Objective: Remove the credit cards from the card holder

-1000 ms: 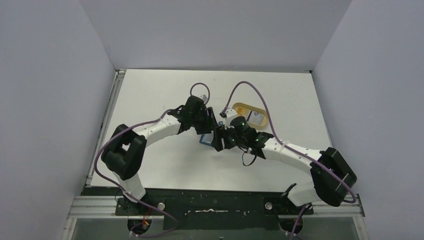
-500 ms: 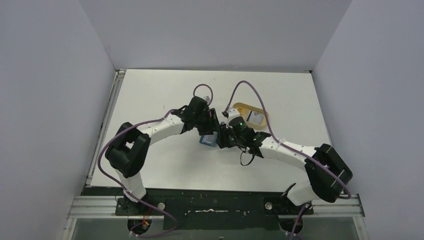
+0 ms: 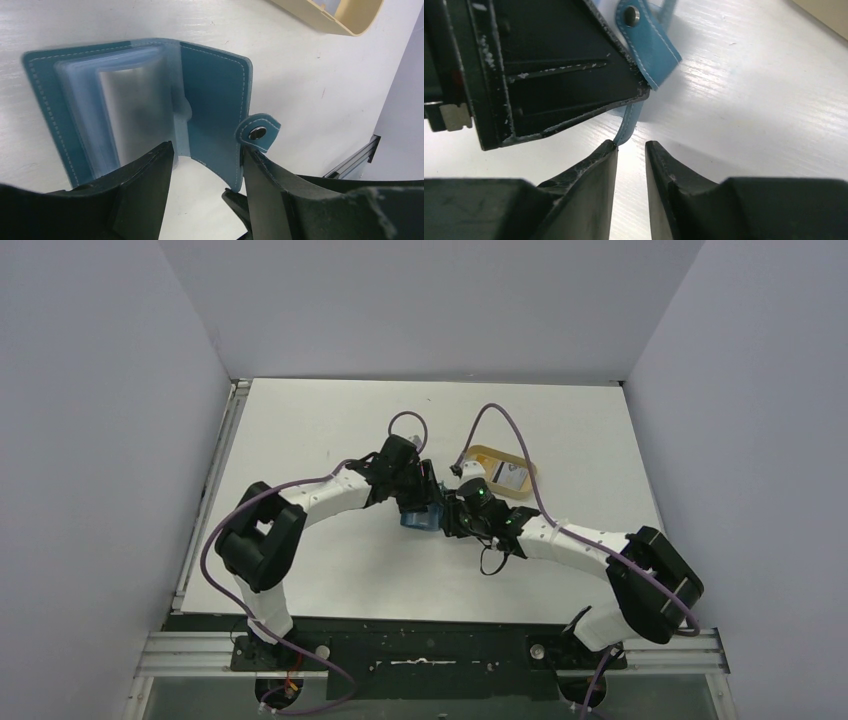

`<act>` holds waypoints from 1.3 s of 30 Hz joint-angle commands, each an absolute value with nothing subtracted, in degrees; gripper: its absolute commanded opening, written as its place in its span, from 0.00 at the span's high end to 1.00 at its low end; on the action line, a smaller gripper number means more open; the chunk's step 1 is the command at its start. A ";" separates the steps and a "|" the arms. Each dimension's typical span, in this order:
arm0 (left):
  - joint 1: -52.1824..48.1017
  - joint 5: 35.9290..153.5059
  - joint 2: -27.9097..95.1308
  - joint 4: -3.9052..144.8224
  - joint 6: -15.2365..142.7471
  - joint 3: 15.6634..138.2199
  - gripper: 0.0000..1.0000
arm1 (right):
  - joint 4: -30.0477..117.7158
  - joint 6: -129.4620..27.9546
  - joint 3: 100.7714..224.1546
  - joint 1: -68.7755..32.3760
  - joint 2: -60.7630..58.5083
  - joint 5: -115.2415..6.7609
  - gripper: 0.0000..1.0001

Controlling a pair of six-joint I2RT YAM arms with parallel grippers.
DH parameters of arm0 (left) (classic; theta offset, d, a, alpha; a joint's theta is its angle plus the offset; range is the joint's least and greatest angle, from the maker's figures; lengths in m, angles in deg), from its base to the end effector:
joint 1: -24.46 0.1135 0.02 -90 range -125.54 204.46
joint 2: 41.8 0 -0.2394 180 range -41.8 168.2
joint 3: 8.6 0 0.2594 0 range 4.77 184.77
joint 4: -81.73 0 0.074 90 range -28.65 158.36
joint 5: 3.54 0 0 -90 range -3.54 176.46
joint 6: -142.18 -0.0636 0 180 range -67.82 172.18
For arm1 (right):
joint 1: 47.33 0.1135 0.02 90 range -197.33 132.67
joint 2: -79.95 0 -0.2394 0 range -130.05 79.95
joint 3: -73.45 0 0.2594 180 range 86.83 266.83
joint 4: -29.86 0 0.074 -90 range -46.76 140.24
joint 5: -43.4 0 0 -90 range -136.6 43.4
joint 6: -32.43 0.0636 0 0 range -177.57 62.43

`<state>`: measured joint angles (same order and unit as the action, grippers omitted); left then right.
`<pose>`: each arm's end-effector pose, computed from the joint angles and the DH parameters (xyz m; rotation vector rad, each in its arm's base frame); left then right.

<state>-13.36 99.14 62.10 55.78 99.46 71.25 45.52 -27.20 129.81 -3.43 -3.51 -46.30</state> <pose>0.3089 -0.2574 0.1360 -0.1112 2.6386 -0.8655 0.2342 0.2249 0.1398 -0.2808 2.3907 0.6305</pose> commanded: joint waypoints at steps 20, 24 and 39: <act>-12.28 100.61 63.54 56.70 98.63 73.70 0.50 | 31.25 -25.11 127.68 -7.44 -6.44 -50.86 0.54; -12.28 100.52 64.64 56.67 98.46 74.39 0.50 | 29.38 -26.76 127.48 -6.61 -6.23 -52.96 0.42; -12.23 99.98 69.71 54.21 97.20 79.33 0.50 | 26.95 -27.83 124.27 -5.01 0.29 -49.66 0.38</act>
<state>-12.56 100.15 68.64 54.12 98.39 76.10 31.95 -26.91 124.30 -5.79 -3.35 -52.53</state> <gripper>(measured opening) 0.505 0.620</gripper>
